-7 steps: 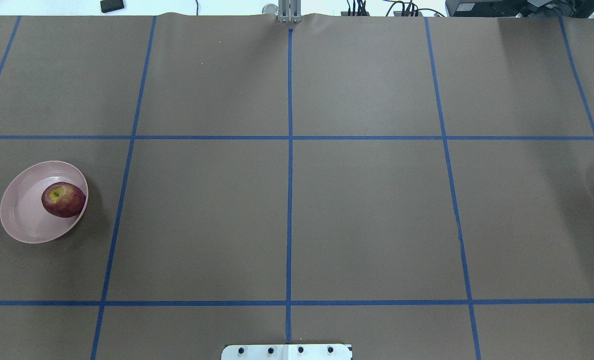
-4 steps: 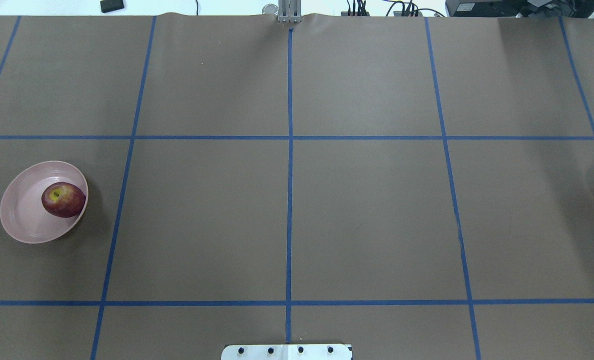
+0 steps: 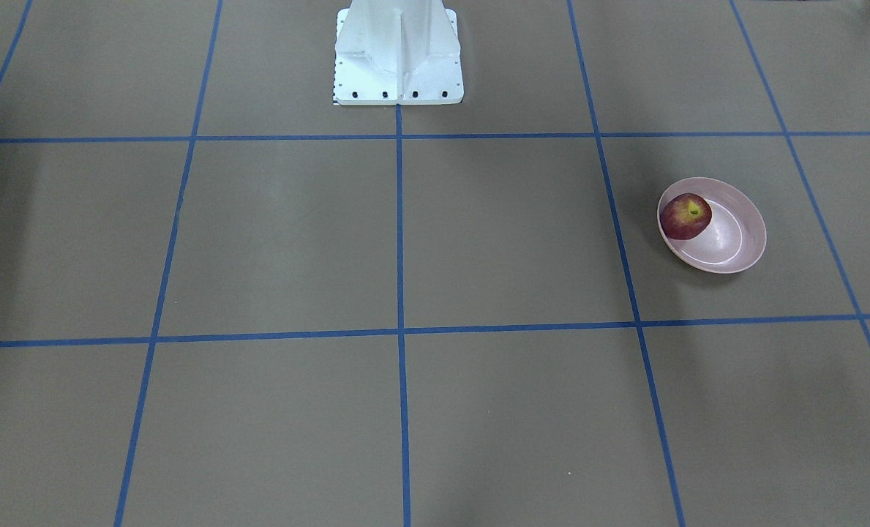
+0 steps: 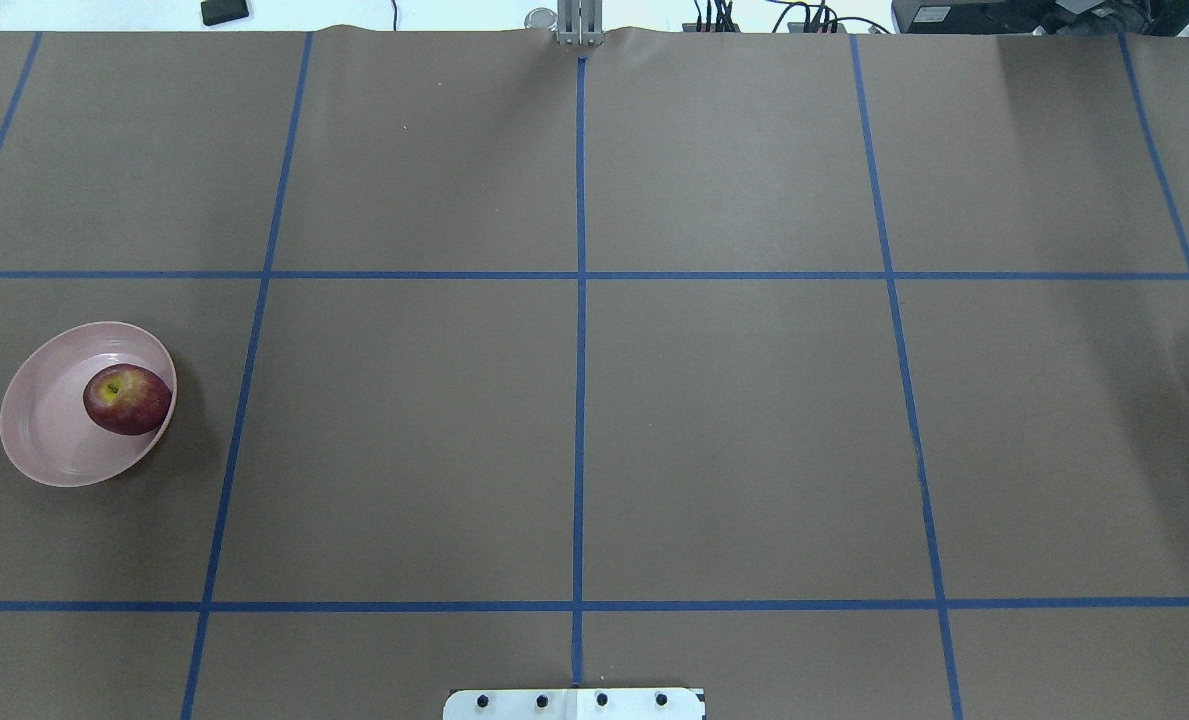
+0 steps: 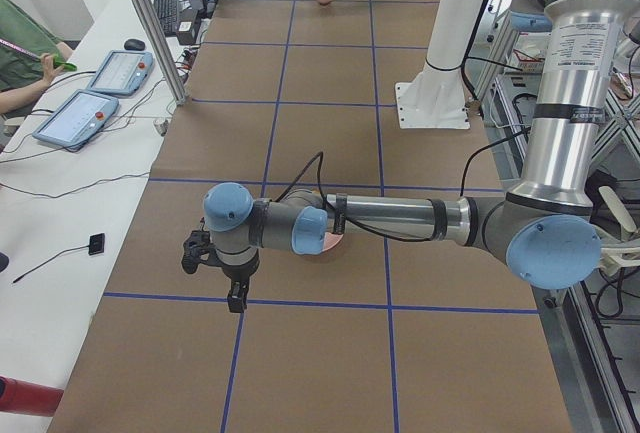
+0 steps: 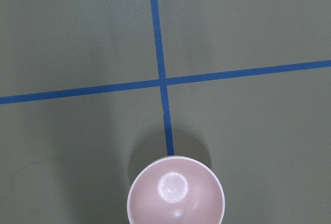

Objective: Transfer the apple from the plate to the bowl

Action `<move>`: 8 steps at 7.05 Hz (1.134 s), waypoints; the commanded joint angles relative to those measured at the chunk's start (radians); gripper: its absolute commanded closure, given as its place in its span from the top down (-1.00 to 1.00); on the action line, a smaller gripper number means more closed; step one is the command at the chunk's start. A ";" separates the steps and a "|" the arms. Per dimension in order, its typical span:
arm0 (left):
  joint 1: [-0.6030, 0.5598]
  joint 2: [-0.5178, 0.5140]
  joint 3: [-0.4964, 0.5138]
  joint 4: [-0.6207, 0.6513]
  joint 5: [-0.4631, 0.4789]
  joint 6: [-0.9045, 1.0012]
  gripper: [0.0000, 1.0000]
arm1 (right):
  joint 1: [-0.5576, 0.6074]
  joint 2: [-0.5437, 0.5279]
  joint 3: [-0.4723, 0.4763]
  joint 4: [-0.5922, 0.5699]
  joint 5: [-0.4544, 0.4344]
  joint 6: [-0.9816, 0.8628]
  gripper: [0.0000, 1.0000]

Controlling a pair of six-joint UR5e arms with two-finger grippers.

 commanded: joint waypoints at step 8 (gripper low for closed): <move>0.006 0.001 -0.024 -0.021 -0.009 0.002 0.96 | -0.002 0.032 -0.047 -0.002 0.009 -0.006 1.00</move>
